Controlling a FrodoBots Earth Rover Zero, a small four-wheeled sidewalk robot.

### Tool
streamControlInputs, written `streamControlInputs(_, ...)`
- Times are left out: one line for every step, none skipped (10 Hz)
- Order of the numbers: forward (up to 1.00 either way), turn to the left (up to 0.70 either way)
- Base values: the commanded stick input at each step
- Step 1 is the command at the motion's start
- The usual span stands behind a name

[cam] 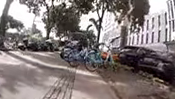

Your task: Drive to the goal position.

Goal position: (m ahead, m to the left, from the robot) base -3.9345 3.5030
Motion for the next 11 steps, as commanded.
streamControlInputs(0.45, 0.27)
streamControlInputs(0.45, 0.27)
streamControlInputs(0.45, 0.27)
streamControlInputs(0.53, 0.23)
streamControlInputs(0.67, 0.16)
streamControlInputs(0.70, 0.14)
streamControlInputs(0.70, 0.12)
streamControlInputs(0.70, 0.09)
streamControlInputs(0.49, 0.01)
streamControlInputs(0.58, 0.00)
streamControlInputs(0.70, 0.00)
